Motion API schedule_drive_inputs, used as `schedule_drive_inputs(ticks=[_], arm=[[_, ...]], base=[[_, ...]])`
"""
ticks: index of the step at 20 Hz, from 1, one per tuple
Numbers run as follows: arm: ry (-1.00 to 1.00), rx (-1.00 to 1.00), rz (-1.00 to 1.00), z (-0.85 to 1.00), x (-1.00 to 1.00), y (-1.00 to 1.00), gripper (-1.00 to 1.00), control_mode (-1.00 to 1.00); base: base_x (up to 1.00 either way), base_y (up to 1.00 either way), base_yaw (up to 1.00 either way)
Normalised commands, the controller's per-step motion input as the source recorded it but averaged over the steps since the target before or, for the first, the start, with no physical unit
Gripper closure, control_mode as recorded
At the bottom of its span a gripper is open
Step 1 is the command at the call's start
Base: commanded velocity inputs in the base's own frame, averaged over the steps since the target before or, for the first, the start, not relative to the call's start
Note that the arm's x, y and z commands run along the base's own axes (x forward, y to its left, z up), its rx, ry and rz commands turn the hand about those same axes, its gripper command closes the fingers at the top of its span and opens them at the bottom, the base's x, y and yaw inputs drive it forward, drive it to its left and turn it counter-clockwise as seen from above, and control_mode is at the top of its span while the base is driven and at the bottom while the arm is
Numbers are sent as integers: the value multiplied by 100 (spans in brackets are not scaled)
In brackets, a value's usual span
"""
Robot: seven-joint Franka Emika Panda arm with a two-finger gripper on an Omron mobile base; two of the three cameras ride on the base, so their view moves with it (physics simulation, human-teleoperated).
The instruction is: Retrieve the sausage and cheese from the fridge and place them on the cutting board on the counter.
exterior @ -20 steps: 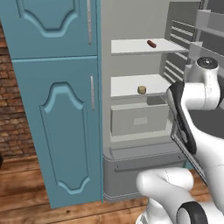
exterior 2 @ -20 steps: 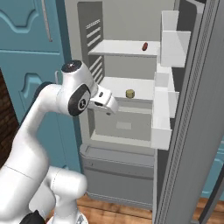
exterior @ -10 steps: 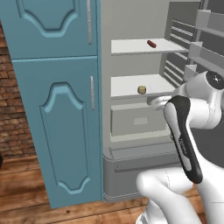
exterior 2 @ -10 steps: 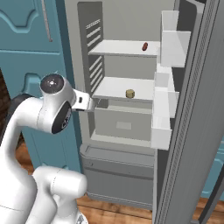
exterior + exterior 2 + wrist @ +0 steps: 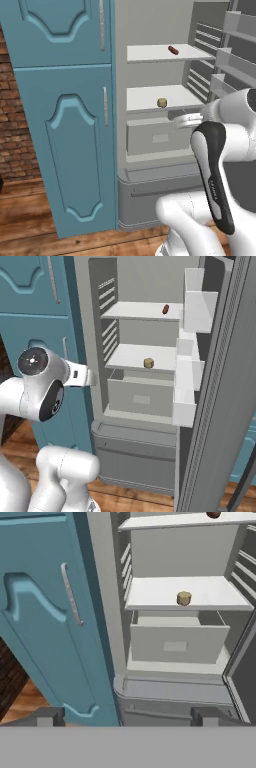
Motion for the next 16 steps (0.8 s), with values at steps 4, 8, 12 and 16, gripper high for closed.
schedule_drive_inputs(ticks=[4, 8, 12, 16], arm=[[2, 0, -11, 32, -36, 0, -100, -100], [0, 0, -3, 2, 1, 0, -100, -100], [0, 0, -3, 0, -1, 0, -100, -100], [-4, 0, -6, 0, -14, 0, -100, -100]], base=[[0, 0, 0], [0, 0, 0], [0, 0, 0], [0, 0, 0]])
